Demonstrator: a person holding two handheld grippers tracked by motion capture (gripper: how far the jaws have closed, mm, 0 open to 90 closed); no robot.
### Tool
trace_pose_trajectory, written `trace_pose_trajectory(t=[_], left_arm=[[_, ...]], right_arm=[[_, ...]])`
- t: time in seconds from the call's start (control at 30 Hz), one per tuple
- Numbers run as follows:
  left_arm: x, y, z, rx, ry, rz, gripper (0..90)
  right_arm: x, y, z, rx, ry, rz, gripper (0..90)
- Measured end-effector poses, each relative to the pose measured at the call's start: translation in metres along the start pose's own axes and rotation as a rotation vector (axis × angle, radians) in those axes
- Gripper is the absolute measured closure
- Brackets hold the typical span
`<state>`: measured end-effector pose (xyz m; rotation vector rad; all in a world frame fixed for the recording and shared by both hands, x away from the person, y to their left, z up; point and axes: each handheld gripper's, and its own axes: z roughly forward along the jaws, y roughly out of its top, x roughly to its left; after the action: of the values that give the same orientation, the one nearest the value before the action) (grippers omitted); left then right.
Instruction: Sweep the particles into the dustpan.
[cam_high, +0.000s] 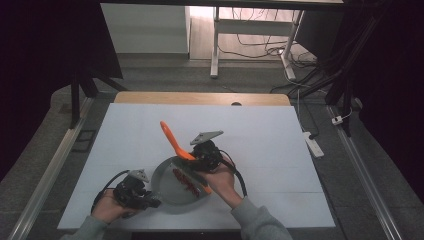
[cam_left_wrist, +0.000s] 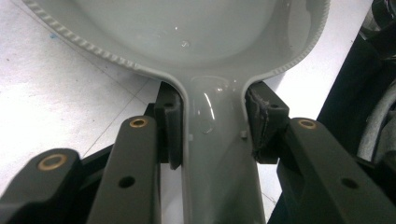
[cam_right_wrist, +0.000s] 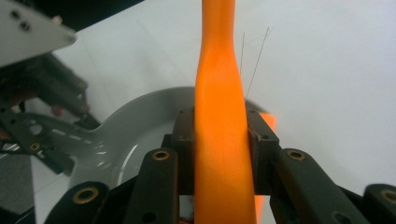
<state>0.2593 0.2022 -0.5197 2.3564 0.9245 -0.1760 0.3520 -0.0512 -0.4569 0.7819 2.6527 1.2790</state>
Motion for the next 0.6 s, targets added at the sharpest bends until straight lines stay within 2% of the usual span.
trace_pose_trajectory(t=[0.1, 0.17, 0.2, 0.23, 0.27, 0.33, 0.43, 0.5, 0.53, 0.57, 0.6], left_arm=[[0.000, 0.000, 0.000, 0.001, 0.000, 0.000, 61.4], [0.000, 0.000, 0.000, 0.002, 0.001, 0.000, 61.4], [-0.001, 0.001, 0.000, 0.002, 0.003, -0.001, 61.4], [-0.002, 0.001, 0.000, 0.001, 0.005, -0.003, 61.4], [-0.002, 0.001, 0.000, 0.002, 0.007, -0.003, 61.3], [-0.002, 0.001, 0.000, 0.002, 0.008, -0.004, 61.3], [-0.002, 0.001, 0.000, 0.003, 0.007, -0.004, 61.4], [-0.002, 0.001, 0.001, 0.003, 0.007, -0.006, 61.4], [-0.002, 0.001, 0.001, 0.003, 0.007, -0.005, 61.4], [-0.002, 0.001, 0.000, 0.003, 0.006, -0.005, 61.4], [-0.002, 0.001, 0.000, 0.003, 0.006, -0.005, 61.4]], right_arm=[[-0.006, 0.000, -0.005, -0.005, -0.027, 0.000, 70.7], [-0.011, -0.003, -0.007, 0.014, -0.096, -0.032, 70.7], [-0.019, -0.009, -0.001, 0.038, -0.127, -0.006, 70.7], [-0.023, -0.014, 0.003, 0.052, -0.137, 0.008, 70.7], [-0.026, -0.018, 0.007, 0.072, -0.156, 0.005, 70.7], [-0.027, -0.023, 0.011, 0.083, -0.166, 0.008, 70.8], [-0.022, -0.028, 0.016, 0.063, -0.143, 0.025, 70.8], [-0.014, -0.028, 0.019, 0.042, -0.113, 0.036, 70.8], [-0.011, -0.029, 0.020, 0.034, -0.112, 0.028, 70.8], [-0.006, -0.028, 0.020, 0.014, -0.096, 0.034, 70.8], [-0.002, -0.025, 0.019, -0.012, -0.040, 0.065, 70.8]])
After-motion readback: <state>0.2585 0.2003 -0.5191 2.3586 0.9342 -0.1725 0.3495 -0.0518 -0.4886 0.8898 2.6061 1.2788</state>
